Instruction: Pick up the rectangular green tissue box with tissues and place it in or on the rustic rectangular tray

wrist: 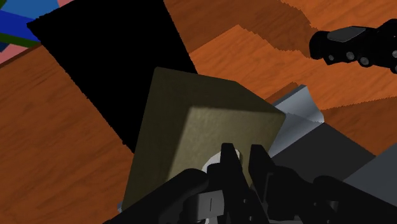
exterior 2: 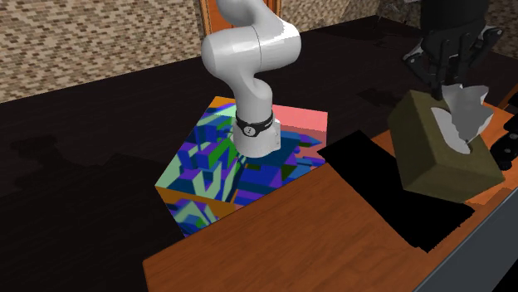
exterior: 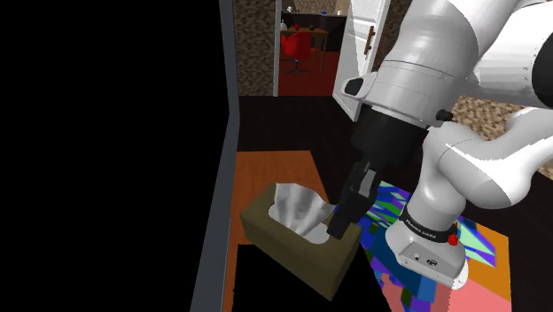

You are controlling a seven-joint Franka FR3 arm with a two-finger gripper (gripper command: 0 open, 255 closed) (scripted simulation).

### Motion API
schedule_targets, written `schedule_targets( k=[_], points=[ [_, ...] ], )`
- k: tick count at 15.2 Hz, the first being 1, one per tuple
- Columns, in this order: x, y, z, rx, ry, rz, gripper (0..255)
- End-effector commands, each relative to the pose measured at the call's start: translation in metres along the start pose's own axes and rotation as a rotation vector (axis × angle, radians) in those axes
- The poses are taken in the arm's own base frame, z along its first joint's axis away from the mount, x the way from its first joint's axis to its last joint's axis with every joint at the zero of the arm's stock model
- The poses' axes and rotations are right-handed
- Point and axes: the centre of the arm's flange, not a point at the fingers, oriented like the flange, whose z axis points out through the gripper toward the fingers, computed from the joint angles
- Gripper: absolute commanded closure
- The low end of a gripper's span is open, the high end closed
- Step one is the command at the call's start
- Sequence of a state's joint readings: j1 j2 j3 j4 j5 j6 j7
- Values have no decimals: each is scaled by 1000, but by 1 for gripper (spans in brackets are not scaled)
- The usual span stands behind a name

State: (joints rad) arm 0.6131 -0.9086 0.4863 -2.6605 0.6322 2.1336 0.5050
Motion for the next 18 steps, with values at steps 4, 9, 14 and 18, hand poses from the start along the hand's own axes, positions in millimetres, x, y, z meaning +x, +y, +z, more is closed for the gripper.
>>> schedule_targets(
  k=[4, 9, 14, 18],
  points=[
    [-5, 11, 25, 0, 0, 0, 255],
    [-9, 20, 49, 0, 0, 0, 255],
    [-14, 30, 73, 0, 0, 0, 255],
    [-16, 34, 84, 0, 0, 0, 255]
  ],
)
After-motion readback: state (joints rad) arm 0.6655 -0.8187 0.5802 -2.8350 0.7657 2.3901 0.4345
